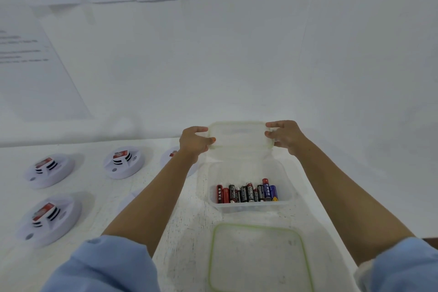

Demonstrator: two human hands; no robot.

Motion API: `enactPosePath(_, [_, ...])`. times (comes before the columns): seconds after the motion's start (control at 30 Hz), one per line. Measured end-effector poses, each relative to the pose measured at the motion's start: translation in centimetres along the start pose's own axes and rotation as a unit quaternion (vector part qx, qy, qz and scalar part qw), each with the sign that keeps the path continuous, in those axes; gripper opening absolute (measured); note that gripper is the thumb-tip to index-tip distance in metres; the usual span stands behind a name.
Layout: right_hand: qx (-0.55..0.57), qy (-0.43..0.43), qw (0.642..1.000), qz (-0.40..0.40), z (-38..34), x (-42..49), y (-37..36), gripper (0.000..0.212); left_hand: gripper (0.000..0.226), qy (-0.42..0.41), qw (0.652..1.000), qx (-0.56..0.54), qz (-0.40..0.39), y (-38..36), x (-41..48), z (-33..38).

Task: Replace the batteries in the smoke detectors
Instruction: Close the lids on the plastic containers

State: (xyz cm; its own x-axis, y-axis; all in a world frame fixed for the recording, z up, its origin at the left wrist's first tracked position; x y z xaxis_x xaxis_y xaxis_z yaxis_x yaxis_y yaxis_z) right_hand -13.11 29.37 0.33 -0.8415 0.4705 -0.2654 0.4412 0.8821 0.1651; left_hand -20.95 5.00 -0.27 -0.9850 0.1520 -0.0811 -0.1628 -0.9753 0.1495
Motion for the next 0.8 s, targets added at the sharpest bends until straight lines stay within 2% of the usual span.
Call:
enactPosePath(0.17, [-0.004,0.010,1.000,-0.011,0.3,0.3,-0.1,0.033,0.038,-0.006,1.000,0.011,0.024,0.1,0.2,-0.3])
enactPosePath(0.5, [-0.029,0.021,0.998,-0.042,0.6,0.4,-0.2,0.035,0.035,0.014,1.000,0.023,0.000,0.0,0.4,-0.7])
enactPosePath(0.6, [-0.086,0.065,0.994,-0.013,0.4,0.3,-0.1,0.034,0.036,0.003,0.999,0.037,-0.003,-0.2,0.3,-0.7])
enactPosePath(0.7, [-0.147,0.089,0.983,0.061,-0.1,0.6,0.1,0.030,0.041,-0.046,0.990,0.133,0.026,-0.2,0.1,-0.1])
enactPosePath(0.8, [-0.175,0.088,0.979,0.060,0.0,0.3,-0.7,0.033,0.047,-0.081,0.973,0.215,0.026,-0.3,-0.3,0.4])
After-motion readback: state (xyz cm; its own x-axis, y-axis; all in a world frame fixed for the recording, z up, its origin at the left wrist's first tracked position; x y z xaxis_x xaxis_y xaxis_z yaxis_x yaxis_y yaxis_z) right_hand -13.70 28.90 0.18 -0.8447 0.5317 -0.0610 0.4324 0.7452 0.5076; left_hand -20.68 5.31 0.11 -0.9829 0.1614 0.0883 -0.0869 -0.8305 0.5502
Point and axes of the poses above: each hand's wrist, its own x-axis towards the middle knuckle, its own y-axis out of the back of the hand, z = x × y, the point moved 6 cm from there along x, towards the middle knuckle, and after that the axes turned 5 degrees about -y, right-handed, at the moved point
